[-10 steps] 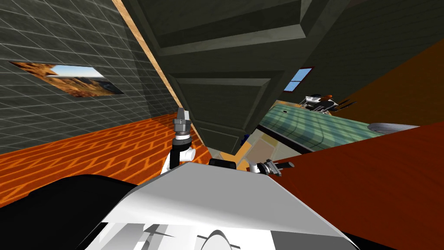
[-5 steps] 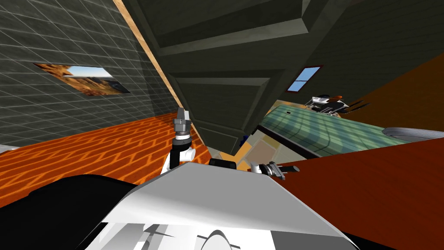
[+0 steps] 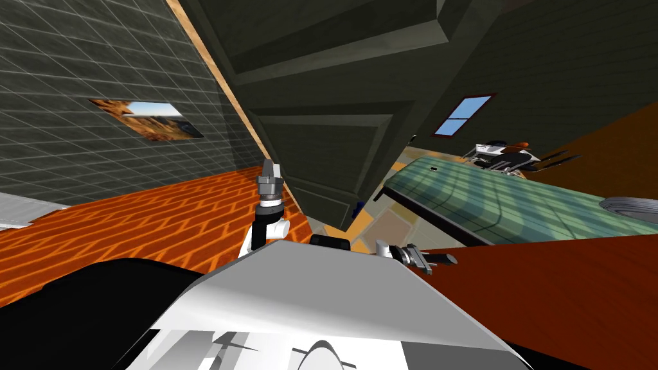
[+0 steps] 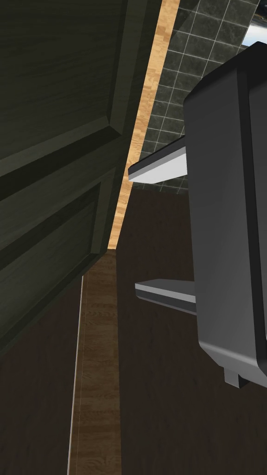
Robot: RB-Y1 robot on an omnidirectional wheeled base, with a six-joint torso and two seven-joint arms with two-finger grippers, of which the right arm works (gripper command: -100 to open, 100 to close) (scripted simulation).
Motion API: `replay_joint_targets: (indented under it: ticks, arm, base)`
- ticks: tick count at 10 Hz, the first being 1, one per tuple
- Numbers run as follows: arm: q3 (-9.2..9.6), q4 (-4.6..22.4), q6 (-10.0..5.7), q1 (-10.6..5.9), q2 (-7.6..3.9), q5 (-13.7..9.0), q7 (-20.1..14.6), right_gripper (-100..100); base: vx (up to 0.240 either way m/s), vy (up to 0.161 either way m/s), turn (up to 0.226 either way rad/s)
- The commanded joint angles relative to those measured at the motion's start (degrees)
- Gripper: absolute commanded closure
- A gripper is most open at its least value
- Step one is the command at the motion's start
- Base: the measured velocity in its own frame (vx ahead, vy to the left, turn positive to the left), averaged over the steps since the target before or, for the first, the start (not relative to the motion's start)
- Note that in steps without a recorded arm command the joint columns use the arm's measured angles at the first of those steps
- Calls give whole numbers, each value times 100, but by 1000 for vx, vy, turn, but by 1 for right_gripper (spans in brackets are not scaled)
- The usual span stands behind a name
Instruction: Push the door open
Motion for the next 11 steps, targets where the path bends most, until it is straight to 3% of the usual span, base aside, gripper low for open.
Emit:
replay_joint_targets:
  ticks: [1, 5, 7, 11]
  arm:
    - [-234, 19, -149, 4, -75, -73, 29, 100]
    - [-623, 120, -300, -96, -81, -217, 72, 100]
    - [-623, 120, -300, -96, -81, -217, 72, 100]
    - [-994, 216, -444, -191, -54, -355, 113, 100]
  base:
    - [21, -98, 75]
    - [5, -107, 93]
    - [11, -55, 4]
    - [7, -68, 78]
